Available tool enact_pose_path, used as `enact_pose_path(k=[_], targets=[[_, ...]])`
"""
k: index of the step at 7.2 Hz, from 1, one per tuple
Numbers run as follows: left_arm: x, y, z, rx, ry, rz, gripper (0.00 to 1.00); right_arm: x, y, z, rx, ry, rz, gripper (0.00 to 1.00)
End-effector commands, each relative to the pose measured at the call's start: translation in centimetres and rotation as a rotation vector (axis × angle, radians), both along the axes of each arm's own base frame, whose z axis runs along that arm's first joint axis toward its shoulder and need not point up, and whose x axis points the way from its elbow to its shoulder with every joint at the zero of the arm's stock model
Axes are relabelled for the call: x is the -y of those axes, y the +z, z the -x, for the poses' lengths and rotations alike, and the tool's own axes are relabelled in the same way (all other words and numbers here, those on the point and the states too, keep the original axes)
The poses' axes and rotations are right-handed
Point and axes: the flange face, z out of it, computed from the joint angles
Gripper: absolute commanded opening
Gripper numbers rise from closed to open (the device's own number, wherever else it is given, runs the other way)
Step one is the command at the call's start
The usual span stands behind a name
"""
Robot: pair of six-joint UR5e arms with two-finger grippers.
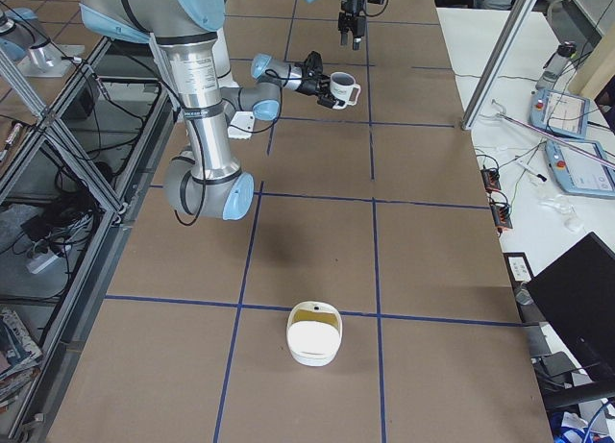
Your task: Left arm hands cup to right arm to dump lemon
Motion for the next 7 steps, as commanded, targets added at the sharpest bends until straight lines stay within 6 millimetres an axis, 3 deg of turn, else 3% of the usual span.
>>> enact_pose_path(k=[1,2,7], targets=[[-2.3,-0.3,-3.0,0.004,0.053,-0.002,1.0,-0.8,-0.7,2.3,-0.078,0.03,-0.015,0.45],[-3.3,-0.4,-4.0,0.004,0.074,-0.007,1.0,-1.3,-1.0,2.7,-0.115,0.025,-0.04,0.45],[-3.5,0.4,-5.2,0.02,0.119,-0.066,0.92,-3.2,-1.4,3.2,-0.193,0.027,-0.098,0.53]])
